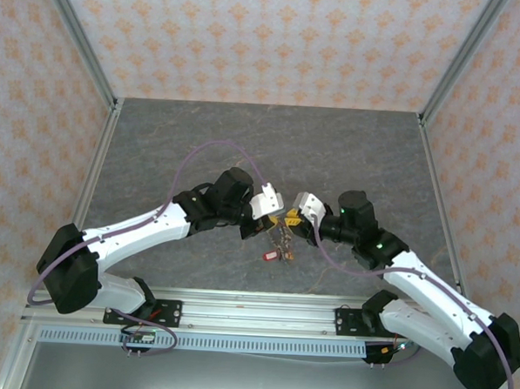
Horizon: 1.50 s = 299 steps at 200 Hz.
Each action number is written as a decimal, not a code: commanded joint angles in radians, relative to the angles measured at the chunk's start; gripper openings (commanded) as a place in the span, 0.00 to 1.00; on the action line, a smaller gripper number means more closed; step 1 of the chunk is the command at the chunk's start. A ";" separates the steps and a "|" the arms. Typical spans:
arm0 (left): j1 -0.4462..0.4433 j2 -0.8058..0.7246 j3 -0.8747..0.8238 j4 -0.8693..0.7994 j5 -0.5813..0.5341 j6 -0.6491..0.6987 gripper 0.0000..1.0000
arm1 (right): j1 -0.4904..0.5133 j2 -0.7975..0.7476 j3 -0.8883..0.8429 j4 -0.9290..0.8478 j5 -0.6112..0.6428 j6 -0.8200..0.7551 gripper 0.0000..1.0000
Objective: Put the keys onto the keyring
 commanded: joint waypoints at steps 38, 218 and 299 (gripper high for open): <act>0.011 -0.105 0.068 -0.133 -0.187 0.093 0.00 | 0.008 -0.088 -0.057 0.161 0.150 0.085 0.18; 0.044 0.066 0.287 -0.569 -0.195 0.336 0.00 | 0.008 -0.111 -0.146 0.270 0.263 0.223 0.18; -0.027 0.303 0.369 -0.481 -0.166 0.251 0.00 | 0.008 -0.175 -0.208 0.239 0.343 0.254 0.19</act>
